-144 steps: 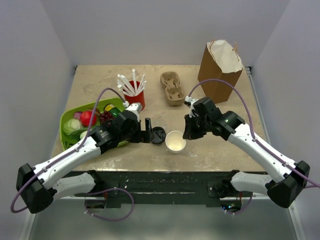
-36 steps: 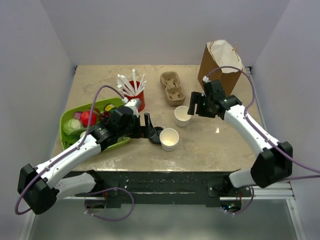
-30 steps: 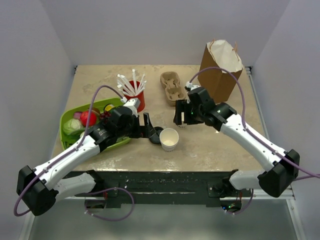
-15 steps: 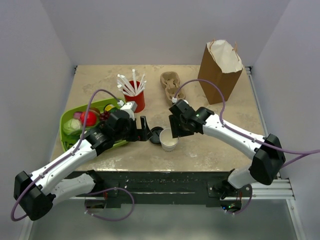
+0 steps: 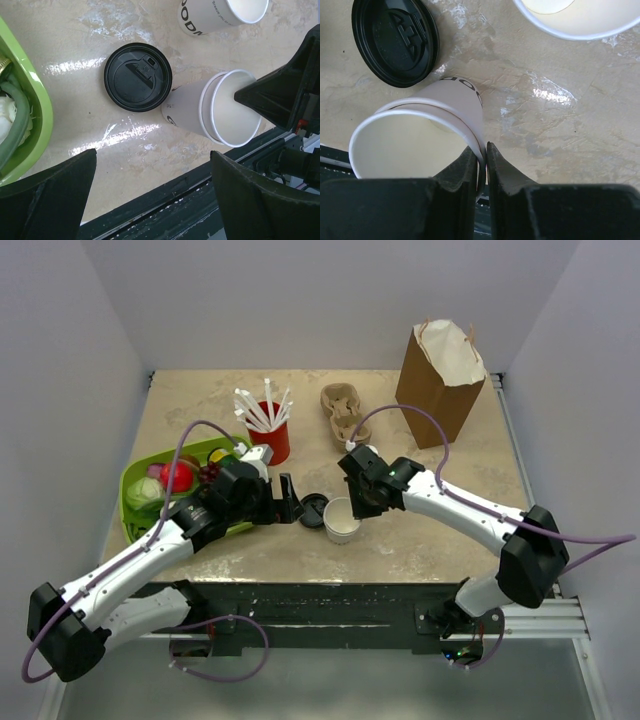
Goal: Pack the takeout coffee
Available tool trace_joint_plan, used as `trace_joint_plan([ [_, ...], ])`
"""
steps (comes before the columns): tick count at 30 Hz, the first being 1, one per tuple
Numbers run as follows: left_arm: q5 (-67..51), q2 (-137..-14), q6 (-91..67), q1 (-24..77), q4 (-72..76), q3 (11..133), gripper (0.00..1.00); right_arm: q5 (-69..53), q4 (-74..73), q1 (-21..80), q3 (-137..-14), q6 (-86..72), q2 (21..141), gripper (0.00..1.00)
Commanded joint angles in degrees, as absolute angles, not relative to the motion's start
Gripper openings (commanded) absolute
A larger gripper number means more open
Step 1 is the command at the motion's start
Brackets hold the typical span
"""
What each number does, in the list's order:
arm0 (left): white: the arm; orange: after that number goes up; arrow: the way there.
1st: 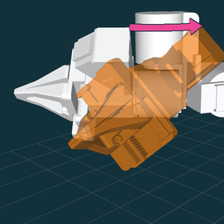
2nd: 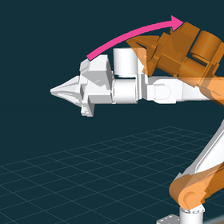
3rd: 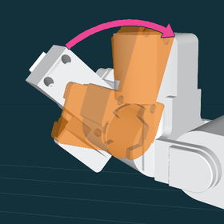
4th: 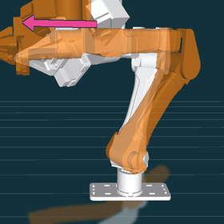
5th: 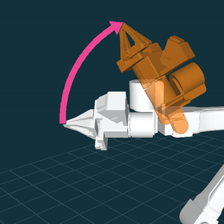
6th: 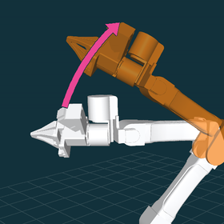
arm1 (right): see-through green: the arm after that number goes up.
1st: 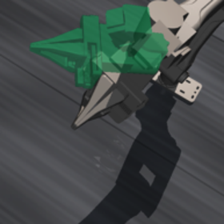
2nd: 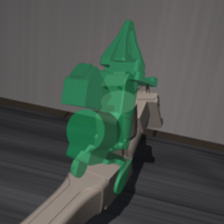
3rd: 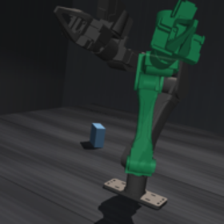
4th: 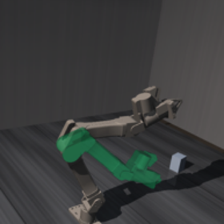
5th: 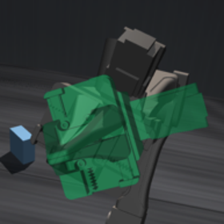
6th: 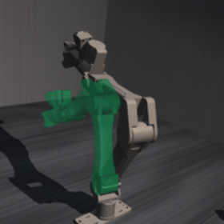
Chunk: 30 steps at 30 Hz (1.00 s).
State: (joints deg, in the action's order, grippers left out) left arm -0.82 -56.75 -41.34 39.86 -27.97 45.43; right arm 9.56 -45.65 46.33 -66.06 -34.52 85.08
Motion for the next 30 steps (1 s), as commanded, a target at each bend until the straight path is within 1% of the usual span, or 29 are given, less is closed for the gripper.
trace_joint_plan([
  [1, -0.44, -56.51, -41.75, 39.55, -26.81, 45.0, 1.0, 13.35, -47.62, 46.14, -66.27, -35.42, 84.73, 0.14],
  [3, -0.18, -56.86, -41.66, 39.64, -26.72, 44.91, 1.0, 15.72, -49.21, 45.53, -66.18, -35.59, 83.94, 0.14],
  [6, -0.18, -58.18, -41.57, 39.55, -26.72, 45.35, 1.0, 15.82, -51.33, 41.23, -64.34, -35.33, 80.96, 0.13],
  [7, -0.18, -59.05, -41.57, 39.55, -26.54, 45.61, 1.0, 15.73, -51.94, 37.83, -62.77, -34.55, 78.69, 0.13],
  [11, -0.09, -62.22, -40.7, 39.55, -25.4, 46.67, 1.0, 18.45, -54.22, 30.34, -60.56, -32.17, 74.11, 0.13],
  [14, -0.18, -65.56, -40.17, 39.55, -24.18, 48.16, 1.0, 18.37, -54.67, 24.54, -60.12, -30.15, 72.52, 0.14],
  [18, -0.17, -71.0, -39.82, 39.64, -22.76, 51.06, 1.0, 17.93, -53.18, 17.95, -59.68, -28.04, 72.59, 0.15],
  [24, -0.09, -78.65, -39.03, 41.83, -21.18, 56.76, 1.0, 18.37, -52.21, 13.54, -58.89, -25.05, 74.18, 0.17],
  [25, -0.17, -80.4, -38.85, 42.53, -21.62, 57.56, 1.0, 18.37, -52.21, 13.19, -58.8, -24.96, 74.27, 0.19],
  [27, 3.51, -83.39, -38.67, 44.38, -23.11, 60.01, 1.0, 18.11, -52.29, 12.66, -59.06, -24.7, 73.66, 0.21],
  [28, 3.95, -84.28, -38.5, 44.73, -23.72, 60.73, 1.0, 18.54, -52.47, 12.48, -59.67, -24.87, 73.39, 0.26],
  [30, 4.83, -86.12, -38.58, 45.44, -25.13, 62.83, 1.0, 19.68, -53.52, 12.39, -60.64, -25.22, 72.34, 0.32],
])
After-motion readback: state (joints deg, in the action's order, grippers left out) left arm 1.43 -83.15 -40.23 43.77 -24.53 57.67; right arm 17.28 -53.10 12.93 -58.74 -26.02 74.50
